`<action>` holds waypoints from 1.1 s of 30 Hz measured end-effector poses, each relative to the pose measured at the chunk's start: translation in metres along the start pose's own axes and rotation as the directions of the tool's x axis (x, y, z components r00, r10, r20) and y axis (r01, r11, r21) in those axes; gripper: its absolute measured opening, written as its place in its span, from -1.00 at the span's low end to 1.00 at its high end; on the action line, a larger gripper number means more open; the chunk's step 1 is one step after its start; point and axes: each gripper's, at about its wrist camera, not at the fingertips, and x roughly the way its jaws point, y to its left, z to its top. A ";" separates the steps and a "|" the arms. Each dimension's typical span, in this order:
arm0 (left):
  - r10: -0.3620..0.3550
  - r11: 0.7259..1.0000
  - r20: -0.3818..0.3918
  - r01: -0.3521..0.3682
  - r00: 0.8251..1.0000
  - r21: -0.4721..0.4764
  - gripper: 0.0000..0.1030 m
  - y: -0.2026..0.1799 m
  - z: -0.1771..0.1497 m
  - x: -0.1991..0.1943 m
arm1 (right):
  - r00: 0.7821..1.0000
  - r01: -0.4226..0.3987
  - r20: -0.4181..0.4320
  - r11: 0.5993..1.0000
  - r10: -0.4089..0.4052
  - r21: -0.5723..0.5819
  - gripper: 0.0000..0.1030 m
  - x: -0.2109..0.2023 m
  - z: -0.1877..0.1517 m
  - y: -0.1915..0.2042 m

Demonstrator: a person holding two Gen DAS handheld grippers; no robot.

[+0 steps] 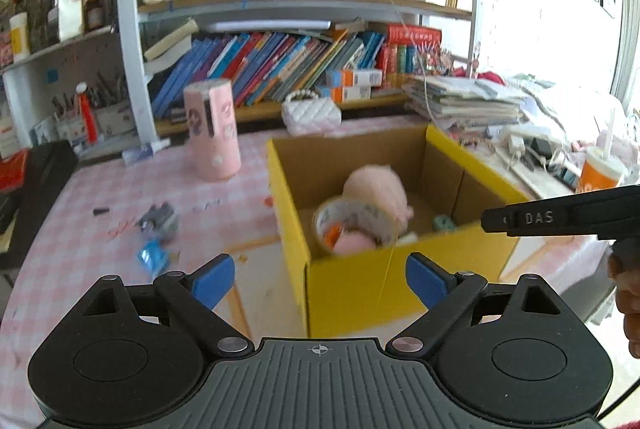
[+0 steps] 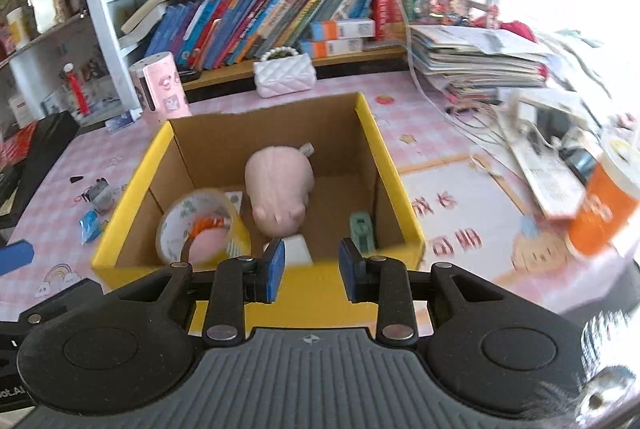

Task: Organize objects
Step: 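Withdraw both open tools up from the box back over the table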

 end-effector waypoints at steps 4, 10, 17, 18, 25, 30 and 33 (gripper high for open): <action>0.024 1.000 -0.040 -0.024 0.999 0.007 0.83 0.013 -0.021 -0.009 | 0.999 0.032 -0.029 0.999 -0.031 0.019 -0.28 -0.014 -0.031 0.017; 0.037 0.999 -0.093 -0.037 0.995 0.001 0.83 0.029 -0.048 -0.024 | 0.995 0.047 -0.087 0.999 -0.046 0.001 -0.28 -0.026 -0.069 0.045; 0.037 0.999 -0.123 -0.035 0.992 0.017 0.83 0.040 -0.065 -0.040 | 0.992 0.050 -0.111 0.998 -0.053 -0.028 -0.23 -0.037 -0.097 0.072; 0.038 0.999 -0.127 -0.036 0.991 0.016 0.83 0.042 -0.067 -0.041 | 0.992 0.048 -0.113 0.998 -0.052 -0.032 -0.23 -0.039 -0.100 0.076; 0.058 0.998 -0.159 -0.057 0.986 0.007 0.83 0.057 -0.081 -0.051 | 0.991 0.035 -0.123 0.998 -0.043 -0.061 -0.13 -0.044 -0.116 0.098; 0.072 0.997 -0.166 -0.073 0.983 0.004 0.83 0.066 -0.089 -0.060 | 0.990 0.010 -0.137 0.997 -0.021 -0.080 -0.11 -0.046 -0.125 0.114; 0.079 0.997 -0.168 -0.080 0.983 0.005 0.83 0.070 -0.092 -0.065 | 0.990 -0.005 -0.141 0.996 -0.008 -0.091 -0.09 -0.048 -0.130 0.122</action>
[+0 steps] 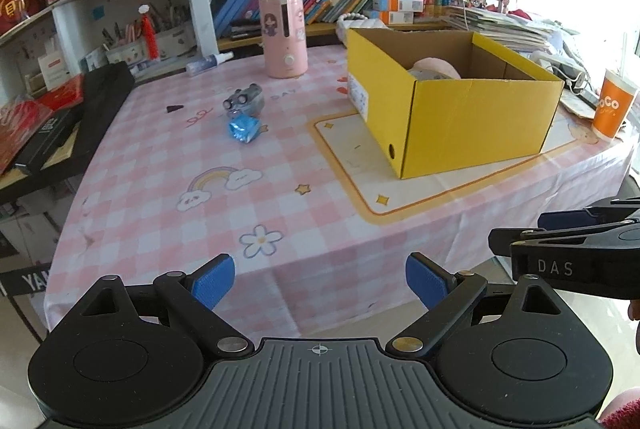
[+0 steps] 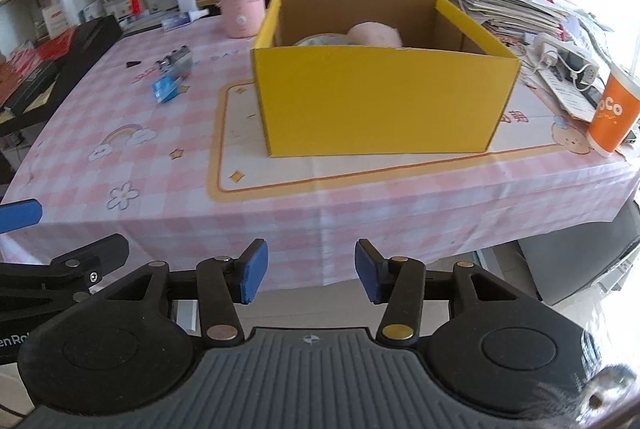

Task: Organize objects
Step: 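Withdraw both open tools up from the box back over the table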

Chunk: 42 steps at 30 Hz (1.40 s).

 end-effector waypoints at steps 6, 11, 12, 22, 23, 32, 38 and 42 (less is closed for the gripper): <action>0.014 1.000 0.000 -0.014 1.000 -0.005 0.83 0.011 -0.008 -0.007 | 1.000 -0.023 0.001 0.999 0.023 -0.024 -0.07 -0.002 -0.005 0.017; 0.032 0.999 0.004 -0.032 0.999 -0.022 0.83 0.022 -0.013 -0.013 | 0.999 -0.043 0.006 0.998 0.043 -0.051 -0.03 -0.004 -0.006 0.032; 0.036 0.999 0.005 -0.036 0.999 -0.026 0.83 0.024 -0.014 -0.014 | 0.999 -0.048 0.008 0.997 0.048 -0.058 -0.02 -0.004 -0.006 0.035; 0.057 0.997 0.020 -0.056 0.998 -0.046 0.83 0.039 -0.017 -0.021 | 0.997 -0.071 0.021 0.992 0.073 -0.103 -0.01 -0.006 -0.004 0.057; 0.058 0.997 0.020 -0.057 0.998 -0.046 0.83 0.041 -0.017 -0.021 | 0.997 -0.072 0.021 0.992 0.074 -0.104 -0.01 -0.006 -0.004 0.058; 0.071 0.996 0.028 -0.069 0.997 -0.052 0.83 0.053 -0.017 -0.023 | 0.996 -0.083 0.029 0.990 0.087 -0.115 -0.01 -0.006 -0.001 0.073; 0.083 0.995 0.032 -0.081 0.996 -0.063 0.83 0.061 -0.016 -0.021 | 0.995 -0.089 0.035 0.988 0.094 -0.127 -0.01 -0.002 0.006 0.080; 0.097 0.993 0.026 -0.094 0.995 -0.077 0.83 0.068 -0.015 -0.018 | 0.994 -0.100 0.032 0.986 0.105 -0.137 -0.01 0.003 0.010 0.086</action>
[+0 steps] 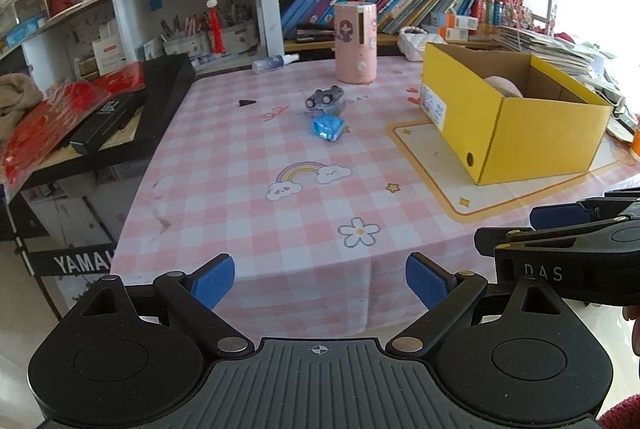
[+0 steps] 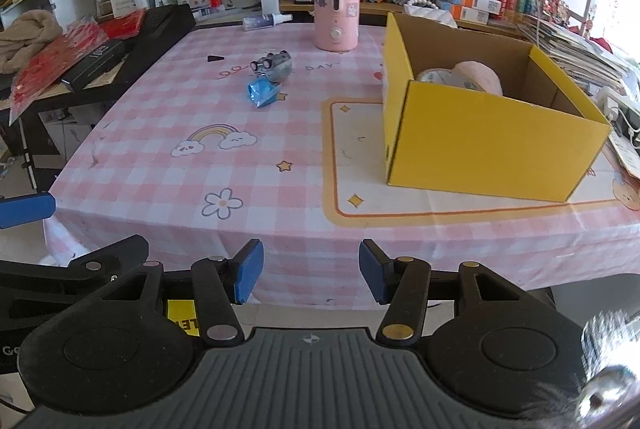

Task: Organize objects
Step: 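Withdraw both open tools up from the box back over the table, then grasp the blue plastic bag with the left tool while the right tool grasps the grey toy car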

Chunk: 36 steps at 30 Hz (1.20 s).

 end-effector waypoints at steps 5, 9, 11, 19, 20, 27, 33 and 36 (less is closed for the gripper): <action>0.018 1.000 -0.006 -0.019 1.000 -0.017 0.83 0.007 0.004 0.008 | 1.000 -0.019 -0.005 1.000 0.019 -0.016 -0.01 0.011 0.008 0.005; 0.027 0.999 -0.021 -0.027 0.999 -0.026 0.83 0.011 0.010 0.019 | 0.999 -0.031 -0.012 0.999 0.030 -0.024 -0.01 0.023 0.016 0.006; 0.035 0.999 -0.025 -0.035 0.999 -0.027 0.83 0.012 0.014 0.024 | 0.999 -0.036 -0.020 0.999 0.035 -0.024 -0.01 0.030 0.021 0.007; 0.048 0.997 -0.037 -0.050 0.998 -0.066 0.83 0.022 0.033 0.050 | 0.998 -0.054 -0.030 0.997 0.052 -0.050 0.00 0.057 0.048 0.007; 0.050 0.996 -0.037 -0.052 0.998 -0.074 0.83 0.024 0.036 0.054 | 0.998 -0.057 -0.031 0.997 0.055 -0.054 0.00 0.061 0.053 0.007; 0.061 0.992 -0.055 -0.067 0.997 -0.103 0.83 0.034 0.057 0.085 | 0.996 -0.076 -0.047 0.994 0.073 -0.074 0.00 0.094 0.082 0.006; 0.072 0.990 -0.062 -0.079 0.996 -0.118 0.83 0.040 0.076 0.107 | 0.995 -0.089 -0.052 0.993 0.085 -0.083 0.01 0.120 0.109 0.003; 0.077 0.989 -0.065 -0.084 0.995 -0.121 0.83 0.042 0.084 0.118 | 0.995 -0.090 -0.055 0.993 0.086 -0.079 0.01 0.132 0.120 0.001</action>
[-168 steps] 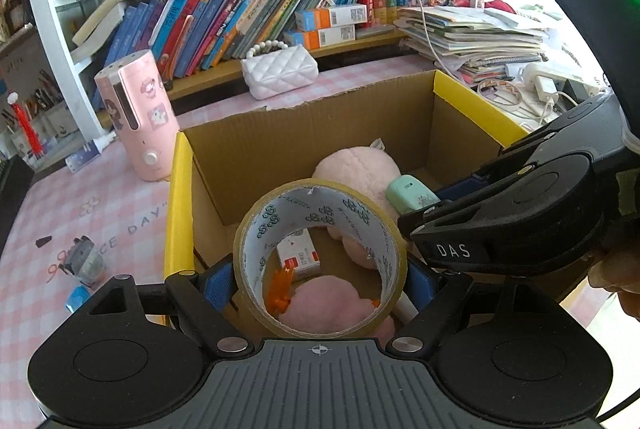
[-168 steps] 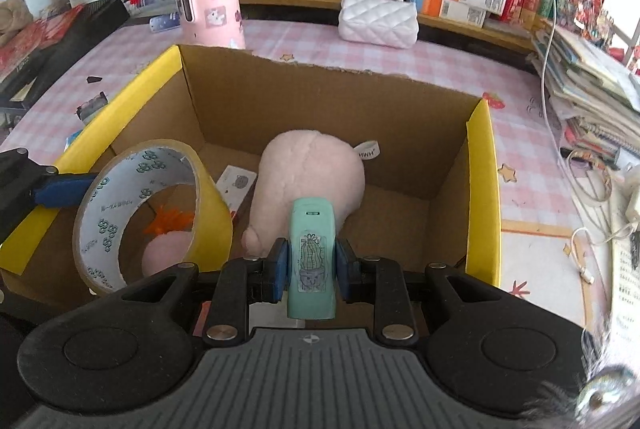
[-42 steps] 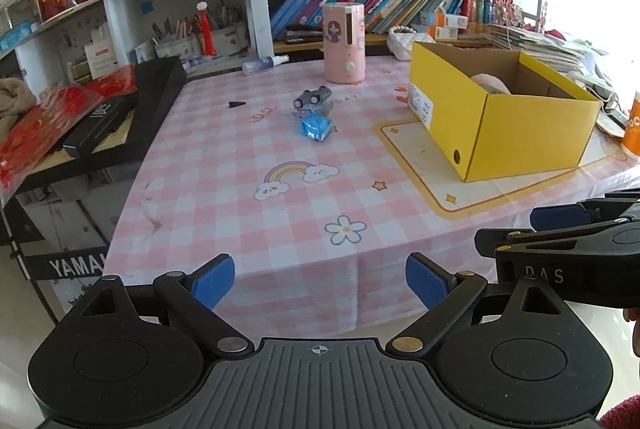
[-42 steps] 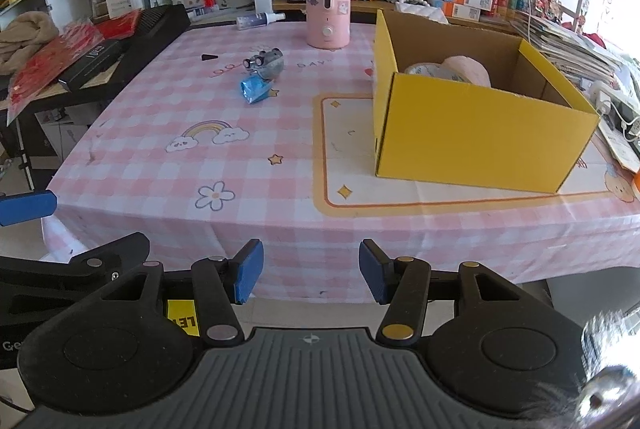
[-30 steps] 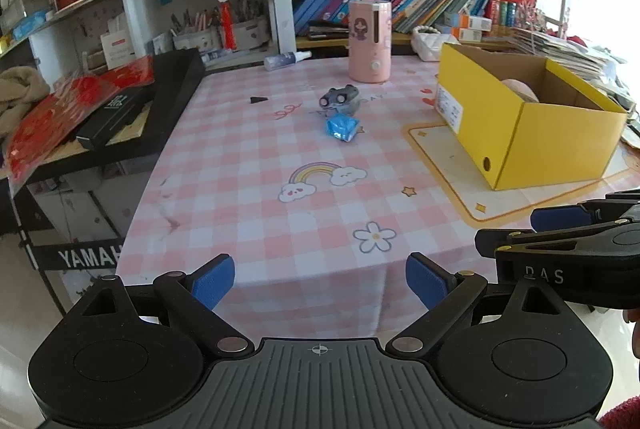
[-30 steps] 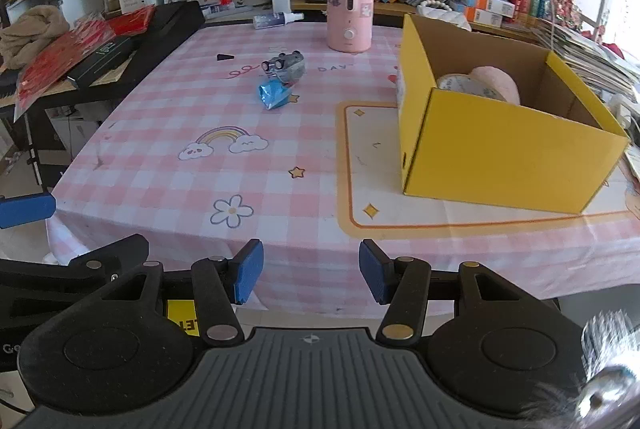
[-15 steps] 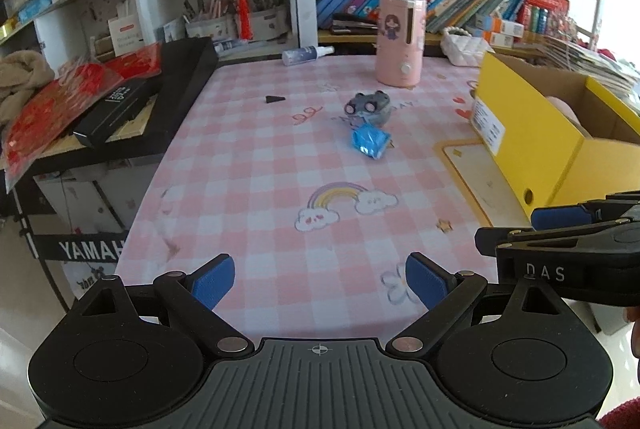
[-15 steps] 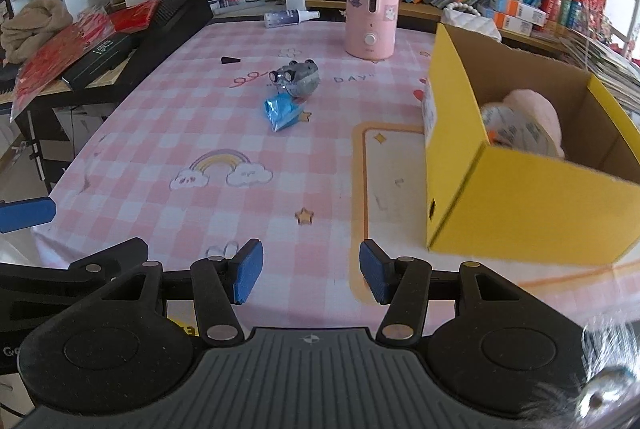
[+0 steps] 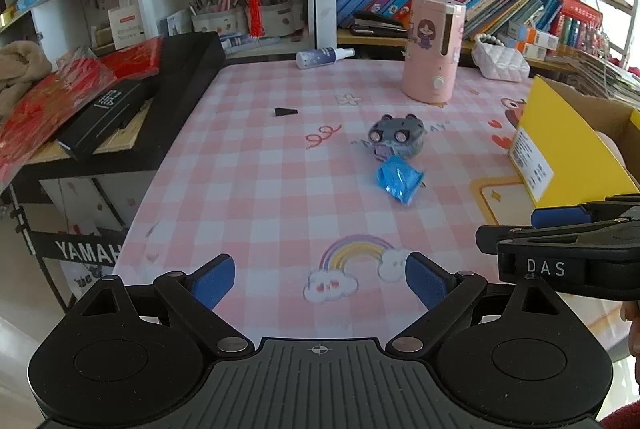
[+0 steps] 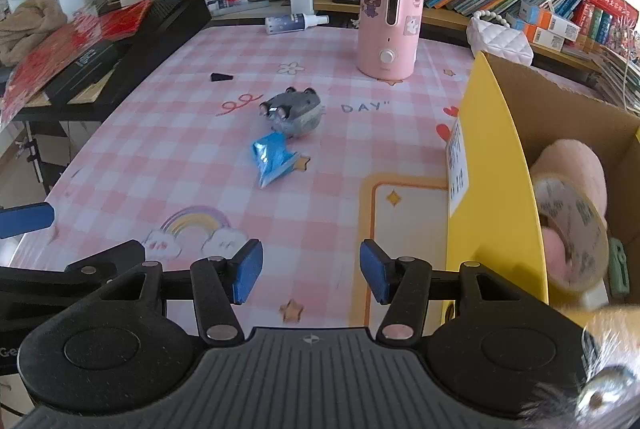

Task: Organize objects
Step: 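Grasp the blue plastic bag with the left tool while the right tool grasps the grey toy car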

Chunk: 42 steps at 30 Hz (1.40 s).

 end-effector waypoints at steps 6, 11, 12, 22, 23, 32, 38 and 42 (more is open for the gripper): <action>0.006 1.000 -0.013 -0.006 1.000 -0.007 0.81 -0.001 0.016 0.022 | 1.000 0.005 0.001 1.000 -0.005 0.014 0.00 0.020 0.020 -0.011; -0.017 1.000 -0.018 0.017 1.000 0.007 0.80 -0.009 0.028 0.041 | 0.999 0.027 0.037 0.998 -0.029 0.058 0.00 0.030 0.045 -0.026; -0.024 1.000 -0.019 0.024 1.000 0.014 0.80 -0.011 0.031 0.046 | 0.998 0.030 0.046 0.997 -0.033 0.066 0.00 0.032 0.051 -0.030; -0.079 0.995 -0.032 0.081 0.996 0.057 0.66 -0.041 0.054 0.095 | 0.996 0.025 0.089 0.996 -0.032 0.080 0.01 0.051 0.095 -0.044; -0.082 0.995 -0.032 0.083 0.996 0.060 0.65 -0.044 0.056 0.099 | 0.995 0.025 0.091 0.997 -0.032 0.079 0.02 0.052 0.099 -0.045; -0.085 0.995 -0.036 0.086 0.996 0.044 0.48 -0.051 0.058 0.116 | 0.995 0.016 0.099 0.998 -0.022 0.064 0.07 0.061 0.111 -0.050; -0.089 0.994 -0.041 0.091 0.995 0.057 0.29 -0.057 0.053 0.121 | 0.997 -0.001 0.080 0.998 -0.004 0.068 0.13 0.071 0.114 -0.050; -0.093 0.993 -0.047 0.096 0.995 0.066 0.20 -0.062 0.054 0.127 | 0.997 -0.005 0.078 0.998 0.000 0.059 0.14 0.074 0.115 -0.048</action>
